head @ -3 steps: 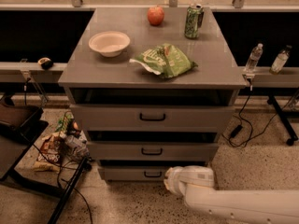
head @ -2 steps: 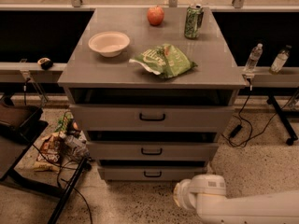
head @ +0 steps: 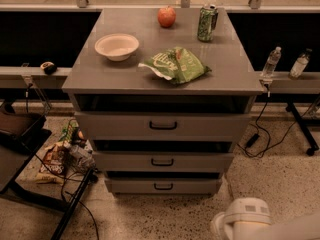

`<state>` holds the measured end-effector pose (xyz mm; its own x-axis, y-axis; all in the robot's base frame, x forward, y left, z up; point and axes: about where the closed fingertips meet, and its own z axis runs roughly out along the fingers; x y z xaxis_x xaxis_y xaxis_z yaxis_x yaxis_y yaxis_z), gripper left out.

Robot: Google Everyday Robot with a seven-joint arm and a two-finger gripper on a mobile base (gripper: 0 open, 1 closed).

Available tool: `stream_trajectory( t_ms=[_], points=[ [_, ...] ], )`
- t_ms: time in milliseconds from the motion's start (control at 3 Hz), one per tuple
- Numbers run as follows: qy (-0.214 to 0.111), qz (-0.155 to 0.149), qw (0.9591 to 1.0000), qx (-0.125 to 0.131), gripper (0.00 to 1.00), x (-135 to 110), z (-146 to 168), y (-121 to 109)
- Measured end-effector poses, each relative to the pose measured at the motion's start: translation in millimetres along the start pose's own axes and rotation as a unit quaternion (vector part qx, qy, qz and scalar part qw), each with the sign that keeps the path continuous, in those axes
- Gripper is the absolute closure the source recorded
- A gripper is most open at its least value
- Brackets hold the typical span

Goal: Close middle drawer

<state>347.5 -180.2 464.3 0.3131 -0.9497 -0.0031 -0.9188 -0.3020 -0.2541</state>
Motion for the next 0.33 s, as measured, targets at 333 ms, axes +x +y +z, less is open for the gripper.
stream_trajectory(
  t_ms=[333],
  points=[
    [0.018, -0.010, 0.9997, -0.009, 0.81, 14.7, -18.0, 12.7]
  ],
)
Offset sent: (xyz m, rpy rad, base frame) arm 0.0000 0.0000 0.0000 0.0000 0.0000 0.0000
